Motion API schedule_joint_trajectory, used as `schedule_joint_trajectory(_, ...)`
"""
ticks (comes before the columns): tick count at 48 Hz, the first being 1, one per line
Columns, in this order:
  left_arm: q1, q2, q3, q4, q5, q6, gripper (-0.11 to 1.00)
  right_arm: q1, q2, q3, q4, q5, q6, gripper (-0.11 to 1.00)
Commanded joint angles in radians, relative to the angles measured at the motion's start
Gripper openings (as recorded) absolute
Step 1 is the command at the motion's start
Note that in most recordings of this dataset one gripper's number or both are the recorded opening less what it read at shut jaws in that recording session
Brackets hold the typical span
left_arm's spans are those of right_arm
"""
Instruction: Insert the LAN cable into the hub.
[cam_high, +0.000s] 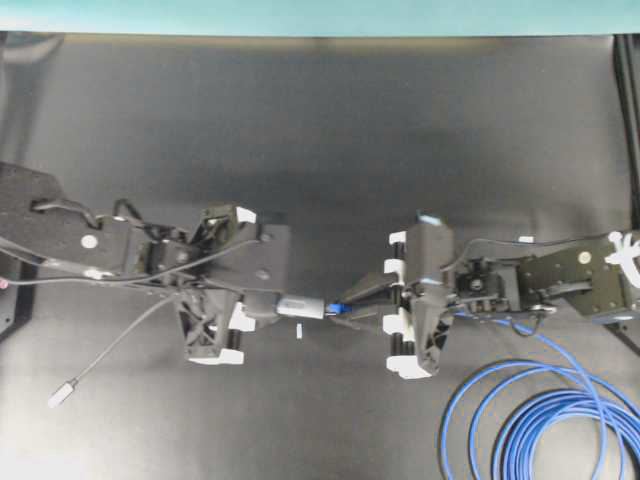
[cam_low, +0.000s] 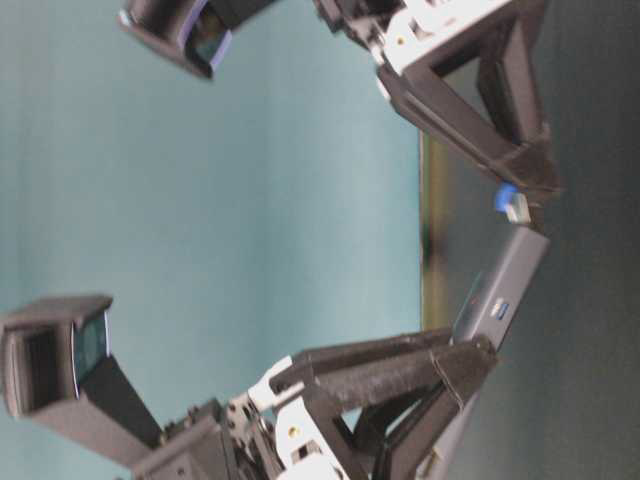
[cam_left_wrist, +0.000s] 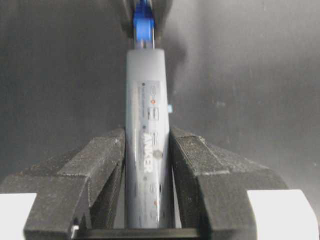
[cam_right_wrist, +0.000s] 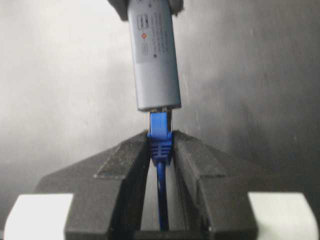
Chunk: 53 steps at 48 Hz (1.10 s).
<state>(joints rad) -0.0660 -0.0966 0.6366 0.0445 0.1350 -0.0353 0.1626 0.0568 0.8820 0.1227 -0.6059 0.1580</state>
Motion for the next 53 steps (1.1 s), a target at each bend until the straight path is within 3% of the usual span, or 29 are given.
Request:
schedule_joint_trajectory(1,0.009,-0.02,-0.002,0.003,-0.057,-0.002,0.28,0.002,-0.034,-0.011,0.003,-0.086,0.006,0.13)
schedule_joint_trajectory(15,0.023,-0.006,-0.034,0.005,-0.075,0.006,0.28,0.005,-0.031,-0.017,0.003,-0.061,0.005,0.13)
schedule_joint_trajectory(26,0.029,0.028,-0.11,0.003,0.043,0.021,0.28,0.005,-0.02,-0.048,-0.003,0.064,-0.006,0.13)
schedule_joint_trajectory(37,0.034,0.063,-0.164,0.005,0.066,0.071,0.28,0.0,-0.005,-0.078,-0.006,0.052,-0.018,0.13)
schedule_joint_trajectory(53,0.014,0.02,-0.074,0.005,0.152,0.067,0.28,0.006,-0.012,-0.064,-0.006,0.153,-0.028,0.13)
